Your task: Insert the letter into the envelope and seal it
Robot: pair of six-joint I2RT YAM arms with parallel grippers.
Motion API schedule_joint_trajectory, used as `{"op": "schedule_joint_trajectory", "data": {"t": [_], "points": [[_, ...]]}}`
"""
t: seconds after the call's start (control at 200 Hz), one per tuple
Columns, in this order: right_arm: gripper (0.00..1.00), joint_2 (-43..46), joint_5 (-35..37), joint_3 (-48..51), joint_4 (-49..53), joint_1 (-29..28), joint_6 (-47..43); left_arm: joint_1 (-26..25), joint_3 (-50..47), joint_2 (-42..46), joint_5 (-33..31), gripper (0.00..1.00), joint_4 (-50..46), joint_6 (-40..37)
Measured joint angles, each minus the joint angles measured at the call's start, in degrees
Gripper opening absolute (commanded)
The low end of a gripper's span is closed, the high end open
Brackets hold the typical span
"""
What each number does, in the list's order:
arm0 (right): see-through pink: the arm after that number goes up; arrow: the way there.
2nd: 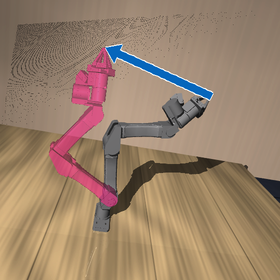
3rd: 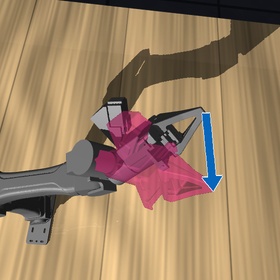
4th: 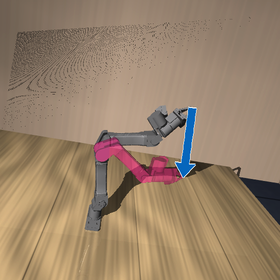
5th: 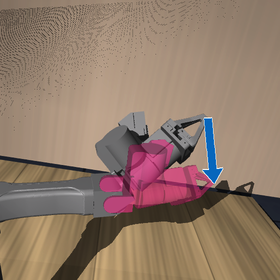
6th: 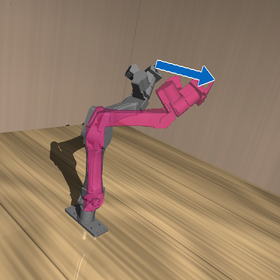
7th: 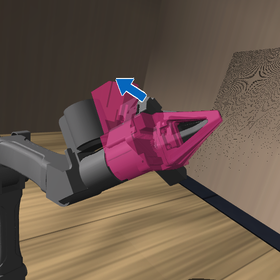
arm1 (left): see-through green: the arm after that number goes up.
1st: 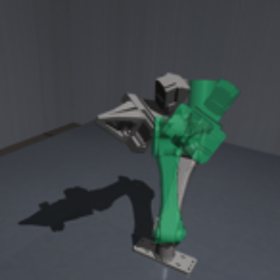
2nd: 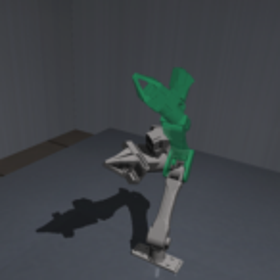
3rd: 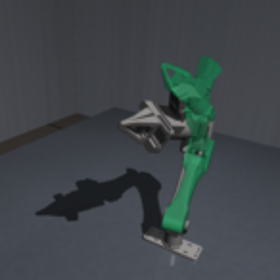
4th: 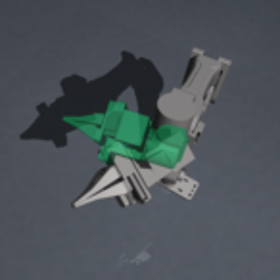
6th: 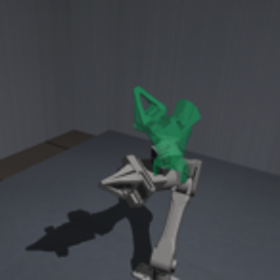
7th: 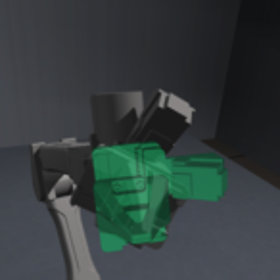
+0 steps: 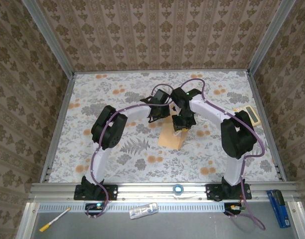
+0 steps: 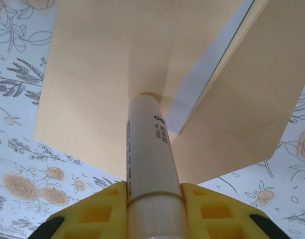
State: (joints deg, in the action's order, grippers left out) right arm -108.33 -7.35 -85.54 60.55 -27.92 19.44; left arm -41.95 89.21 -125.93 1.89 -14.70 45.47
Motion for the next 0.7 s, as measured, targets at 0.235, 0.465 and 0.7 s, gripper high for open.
{"op": "schedule_joint_trajectory", "data": {"t": [0.235, 0.465, 0.7], "points": [[0.11, -4.2, -0.3, -5.8, 2.3, 2.3, -2.1, 0.0, -0.3, 0.1, 0.0, 0.00, 0.4, 0.0], [0.11, -8.1, 0.3, -11.5, 2.9, 5.3, -3.5, 0.0, -0.4, 0.1, 0.0, 0.00, 0.5, 0.0], [0.11, -9.0, 1.6, -13.0, 2.8, 5.5, -4.2, 0.0, -0.7, 0.3, 0.1, 0.00, 0.7, 0.0]]}}
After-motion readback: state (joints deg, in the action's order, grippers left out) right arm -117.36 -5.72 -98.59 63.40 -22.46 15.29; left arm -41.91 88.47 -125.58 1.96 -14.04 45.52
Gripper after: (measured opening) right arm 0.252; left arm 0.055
